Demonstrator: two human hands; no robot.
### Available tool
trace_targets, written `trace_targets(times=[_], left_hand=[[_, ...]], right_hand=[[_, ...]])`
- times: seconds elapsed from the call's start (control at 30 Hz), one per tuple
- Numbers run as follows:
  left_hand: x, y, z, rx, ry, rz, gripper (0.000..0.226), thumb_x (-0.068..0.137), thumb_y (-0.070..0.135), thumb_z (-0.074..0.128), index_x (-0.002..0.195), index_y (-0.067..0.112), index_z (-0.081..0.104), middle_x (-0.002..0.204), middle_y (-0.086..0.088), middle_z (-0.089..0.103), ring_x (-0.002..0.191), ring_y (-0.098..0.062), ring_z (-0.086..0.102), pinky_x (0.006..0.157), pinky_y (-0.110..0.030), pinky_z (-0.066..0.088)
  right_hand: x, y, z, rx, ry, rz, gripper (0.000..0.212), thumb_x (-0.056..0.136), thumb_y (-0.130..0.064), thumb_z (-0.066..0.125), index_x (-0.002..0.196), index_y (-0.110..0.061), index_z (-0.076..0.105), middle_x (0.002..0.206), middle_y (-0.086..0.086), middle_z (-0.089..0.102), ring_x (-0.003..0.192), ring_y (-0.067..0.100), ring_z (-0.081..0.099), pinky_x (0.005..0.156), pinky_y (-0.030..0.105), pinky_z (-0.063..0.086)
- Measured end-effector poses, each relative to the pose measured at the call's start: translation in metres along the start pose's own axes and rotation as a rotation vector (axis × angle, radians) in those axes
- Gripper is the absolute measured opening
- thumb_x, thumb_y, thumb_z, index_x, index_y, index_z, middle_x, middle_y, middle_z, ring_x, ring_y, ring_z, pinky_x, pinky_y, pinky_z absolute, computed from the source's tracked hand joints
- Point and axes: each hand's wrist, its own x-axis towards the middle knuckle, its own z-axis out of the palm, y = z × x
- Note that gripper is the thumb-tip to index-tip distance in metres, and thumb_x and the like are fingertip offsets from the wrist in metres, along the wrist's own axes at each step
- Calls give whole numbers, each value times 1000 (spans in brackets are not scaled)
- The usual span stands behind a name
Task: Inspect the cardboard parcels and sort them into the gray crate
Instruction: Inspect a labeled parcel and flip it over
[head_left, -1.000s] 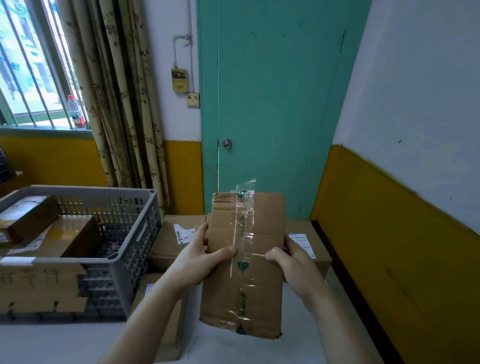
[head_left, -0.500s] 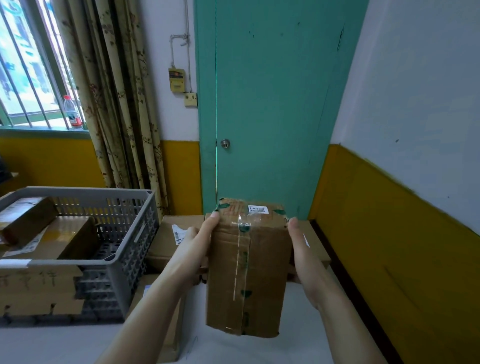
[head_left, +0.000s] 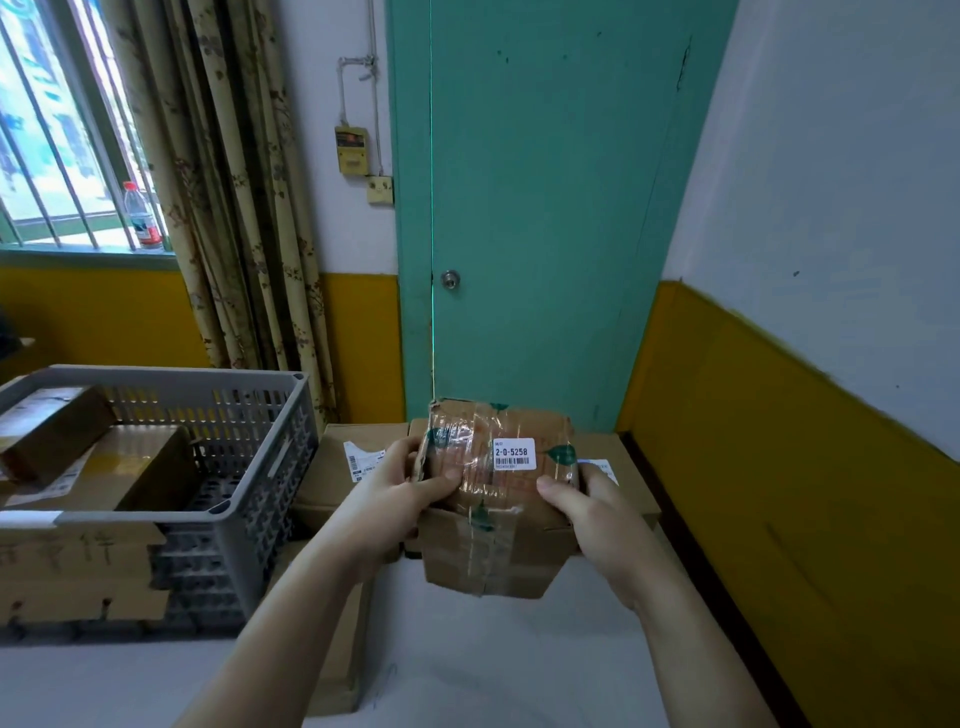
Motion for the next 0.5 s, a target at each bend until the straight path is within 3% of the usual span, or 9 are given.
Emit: trace_targets(times=[0.17,0.3,0.43,0.5], left_hand=[[-6,5,-6,-67,-46,68,67,81,30,80,139,35,47,119,5,72,99,-15,77,71,-26,62],[-6,7,-8,-113,-65,107,66,71,36,83,127,44,50,130,4,63,104,-17,75,79,-33,64],[-3,1,-2,5,44,174,59,84,29,80,132,39,48,131,10,62,118,-13,66,101,-47,57],[-1,-1,-2,4,42,184,62,84,31,81,136,36,47,133,9,62,122,-14,64,104,-48,55]], right_hand=[[-4,-2,-7,-110,-14,-126,37,80,-58,68,114,-45,66,107,-27,74,102,2,70,92,33,54],[-5,-1,-10,-183,-4,-197,28,89,-46,74,115,-47,62,104,-37,69,98,-11,65,90,25,52],[-5,-1,-3,-254,28,-240,26,95,-37,70,108,-54,56,99,-43,66,97,-22,58,75,7,44],[-5,0,-4,-249,31,-236,25,95,-37,70,108,-53,56,99,-43,65,95,-23,58,71,4,46]])
